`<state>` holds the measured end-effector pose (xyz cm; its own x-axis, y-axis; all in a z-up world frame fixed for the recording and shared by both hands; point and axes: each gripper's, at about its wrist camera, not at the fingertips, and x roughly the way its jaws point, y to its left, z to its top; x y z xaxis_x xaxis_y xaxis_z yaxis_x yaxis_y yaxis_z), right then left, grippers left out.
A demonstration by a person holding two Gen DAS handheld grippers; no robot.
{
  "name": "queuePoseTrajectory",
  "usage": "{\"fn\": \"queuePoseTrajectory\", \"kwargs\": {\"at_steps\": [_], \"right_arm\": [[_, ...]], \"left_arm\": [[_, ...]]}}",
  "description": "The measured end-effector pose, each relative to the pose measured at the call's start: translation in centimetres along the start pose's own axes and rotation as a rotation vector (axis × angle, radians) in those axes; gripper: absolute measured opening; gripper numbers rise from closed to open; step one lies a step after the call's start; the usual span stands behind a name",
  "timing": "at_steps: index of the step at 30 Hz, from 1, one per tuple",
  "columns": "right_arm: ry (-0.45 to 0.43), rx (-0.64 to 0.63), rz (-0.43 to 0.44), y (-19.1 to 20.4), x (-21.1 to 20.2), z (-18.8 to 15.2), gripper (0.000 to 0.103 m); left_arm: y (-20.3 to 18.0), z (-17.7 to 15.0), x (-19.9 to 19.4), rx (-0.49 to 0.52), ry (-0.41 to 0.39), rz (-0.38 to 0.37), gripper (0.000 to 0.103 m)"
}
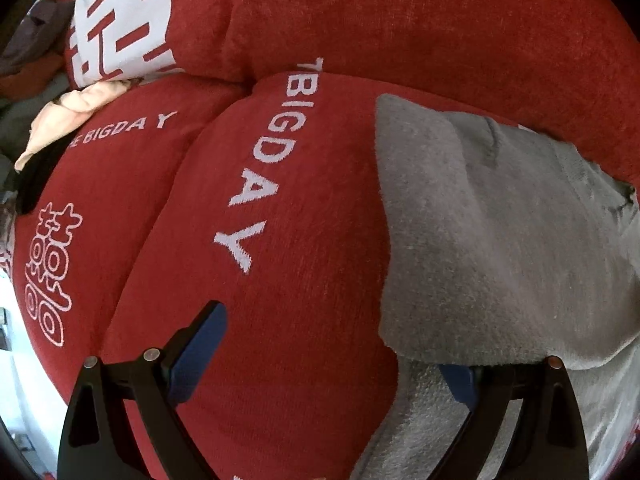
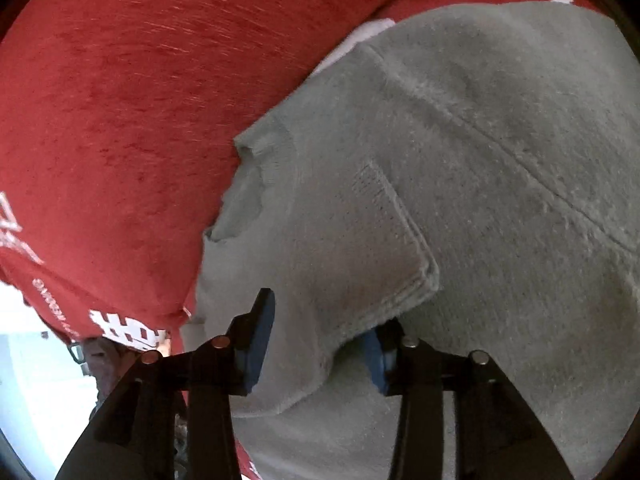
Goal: Fold small clothes
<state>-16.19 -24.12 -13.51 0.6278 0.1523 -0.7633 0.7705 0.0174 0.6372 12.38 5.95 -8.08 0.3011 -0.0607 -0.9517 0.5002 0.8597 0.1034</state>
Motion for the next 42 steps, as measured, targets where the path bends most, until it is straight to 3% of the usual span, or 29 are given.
{"fn": "queuePoseTrajectory", "kwargs": {"at_steps": [7,15,17,19,22,24,28,32,36,40,42], "right_arm": [[-0.103,-0.313,-0.033,5.6,-4.9,1.5,0.007],[-0.030,-0.198,-0.130,-0.9,-2.8,3.5,0.010],[-0.046,-0.185,-0.110,-1.7,-3.0,3.5,0.011],[-0.049,-0.157,-0.108,-2.0,-3.5,3.5,0.017],[-0.046,-0.129,-0.102,-2.1,-4.7,3.2,0.047],[-0.039,-0.113,-0.088,-1.9,-5.5,2.1,0.047],[0.069,-0.113,0.037,-0.3,-5.3,-2.1,0.047],[0.251,-0.144,0.159,3.5,0.1,-7.6,0.047],[0.334,-0.134,0.243,7.1,7.3,-12.0,0.047],[0.333,-0.085,0.277,9.1,12.7,-13.8,0.046],[0.318,-0.085,0.268,9.8,14.4,-14.1,0.042]], "left_arm": [[0.0,0.0,0.0,-0.016,-0.009,0.003,0.097],[0.4,0.1,-0.2,0.008,-0.011,-0.021,0.097],[0.7,-0.1,-0.7,0.030,-0.006,-0.031,0.097],[1.2,-0.3,-1.2,0.056,0.001,-0.037,0.097],[2.8,-0.9,-2.3,0.088,0.008,-0.031,0.097],[3.9,-0.9,-3.0,0.071,0.011,-0.051,0.097],[5.1,1.2,-3.3,0.017,0.021,-0.192,0.097],[3.4,4.8,-2.3,0.015,0.007,-0.276,0.097],[1.0,8.8,0.4,0.010,0.031,-0.316,0.096],[-0.4,10.3,3.0,0.054,0.072,-0.266,0.065],[-0.5,10.5,3.8,0.059,0.086,-0.282,0.044]]}}
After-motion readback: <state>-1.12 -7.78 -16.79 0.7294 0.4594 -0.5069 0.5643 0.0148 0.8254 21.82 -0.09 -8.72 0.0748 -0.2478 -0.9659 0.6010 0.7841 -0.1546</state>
